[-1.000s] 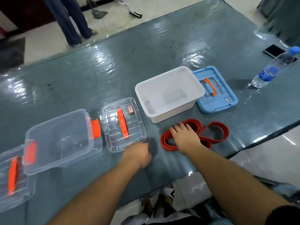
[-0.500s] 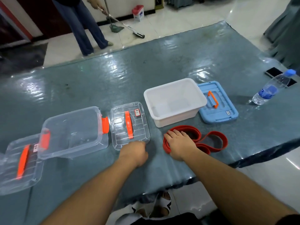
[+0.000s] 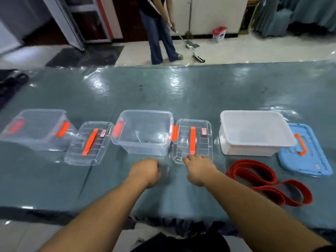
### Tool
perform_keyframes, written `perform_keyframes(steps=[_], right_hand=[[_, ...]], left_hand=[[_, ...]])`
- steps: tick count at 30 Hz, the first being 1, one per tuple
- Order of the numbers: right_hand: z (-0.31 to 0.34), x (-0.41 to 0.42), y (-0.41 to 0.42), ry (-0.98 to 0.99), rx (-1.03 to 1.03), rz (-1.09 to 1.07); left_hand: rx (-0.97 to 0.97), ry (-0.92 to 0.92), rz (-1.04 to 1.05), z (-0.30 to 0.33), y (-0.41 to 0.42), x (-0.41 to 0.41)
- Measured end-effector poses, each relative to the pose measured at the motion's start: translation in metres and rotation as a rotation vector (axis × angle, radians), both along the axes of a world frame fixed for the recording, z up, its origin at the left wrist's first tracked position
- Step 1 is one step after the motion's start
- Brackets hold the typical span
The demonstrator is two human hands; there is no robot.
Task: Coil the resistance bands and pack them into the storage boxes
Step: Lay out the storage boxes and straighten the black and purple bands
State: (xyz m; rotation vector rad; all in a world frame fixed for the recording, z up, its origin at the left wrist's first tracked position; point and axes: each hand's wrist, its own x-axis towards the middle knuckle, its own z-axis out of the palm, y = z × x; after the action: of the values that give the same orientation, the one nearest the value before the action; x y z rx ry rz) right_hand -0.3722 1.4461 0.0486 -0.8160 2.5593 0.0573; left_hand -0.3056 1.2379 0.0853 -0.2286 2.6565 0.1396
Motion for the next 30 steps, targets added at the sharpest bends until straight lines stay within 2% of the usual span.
perform_keyframes(steps=[11,17,30], right_hand=[[0.014,0.045,-0.209,-0.013,0.058,0.245],[0.003,0.081,-0.327,-0.052,0.075,0.419],[-0.004,0.152,-0.541,-0.107,0.041,0.876]], left_hand=[[0.038,0.034,0.290,-0.005,-0.186,0.090],[0.058,0.028,0.519,-0.003,-0.280,0.158],[0.047,-0.026,1.000,-0.008,-0.394,0.295]])
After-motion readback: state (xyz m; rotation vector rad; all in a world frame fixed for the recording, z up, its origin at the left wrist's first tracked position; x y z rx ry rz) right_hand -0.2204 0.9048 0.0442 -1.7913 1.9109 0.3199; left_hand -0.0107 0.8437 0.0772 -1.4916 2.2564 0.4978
